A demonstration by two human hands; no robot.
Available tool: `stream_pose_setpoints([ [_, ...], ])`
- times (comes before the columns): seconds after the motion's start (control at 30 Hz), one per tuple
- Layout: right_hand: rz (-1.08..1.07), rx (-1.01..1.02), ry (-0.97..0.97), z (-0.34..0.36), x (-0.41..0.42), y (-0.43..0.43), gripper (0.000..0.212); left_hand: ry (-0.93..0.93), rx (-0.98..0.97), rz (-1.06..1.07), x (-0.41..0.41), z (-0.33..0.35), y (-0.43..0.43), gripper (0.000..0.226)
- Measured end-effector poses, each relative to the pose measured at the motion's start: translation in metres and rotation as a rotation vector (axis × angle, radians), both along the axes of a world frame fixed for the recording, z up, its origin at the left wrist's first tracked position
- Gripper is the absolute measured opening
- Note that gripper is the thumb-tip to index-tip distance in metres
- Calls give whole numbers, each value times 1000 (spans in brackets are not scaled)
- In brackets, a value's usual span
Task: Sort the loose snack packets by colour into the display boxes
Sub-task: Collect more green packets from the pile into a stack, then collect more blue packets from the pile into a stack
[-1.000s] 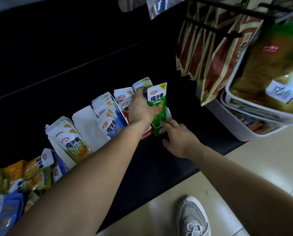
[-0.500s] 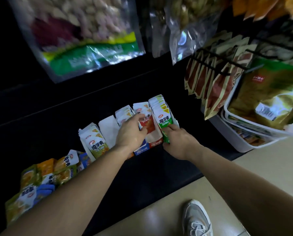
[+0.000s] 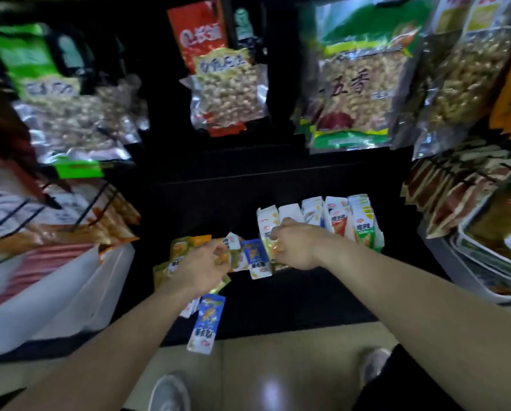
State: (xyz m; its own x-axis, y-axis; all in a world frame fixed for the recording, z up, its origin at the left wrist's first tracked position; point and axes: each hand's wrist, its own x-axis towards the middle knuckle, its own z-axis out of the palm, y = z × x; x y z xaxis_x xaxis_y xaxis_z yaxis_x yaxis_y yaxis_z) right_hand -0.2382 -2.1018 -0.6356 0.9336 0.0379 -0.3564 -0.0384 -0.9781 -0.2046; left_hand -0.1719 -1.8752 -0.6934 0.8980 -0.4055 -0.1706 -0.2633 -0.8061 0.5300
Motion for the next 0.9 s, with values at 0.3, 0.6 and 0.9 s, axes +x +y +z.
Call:
stream_pose_setpoints([
  [0.3,155,-33,198,-105,8,105,59,160,181,138,-33,-90,121,46],
  [0.6,97,104,337,-231,14,152,60,189,311,266,-27,-199,122,58],
  [0.9,364,19,6,-279,70,177,62,94,282,165,-21,-253,122,62],
])
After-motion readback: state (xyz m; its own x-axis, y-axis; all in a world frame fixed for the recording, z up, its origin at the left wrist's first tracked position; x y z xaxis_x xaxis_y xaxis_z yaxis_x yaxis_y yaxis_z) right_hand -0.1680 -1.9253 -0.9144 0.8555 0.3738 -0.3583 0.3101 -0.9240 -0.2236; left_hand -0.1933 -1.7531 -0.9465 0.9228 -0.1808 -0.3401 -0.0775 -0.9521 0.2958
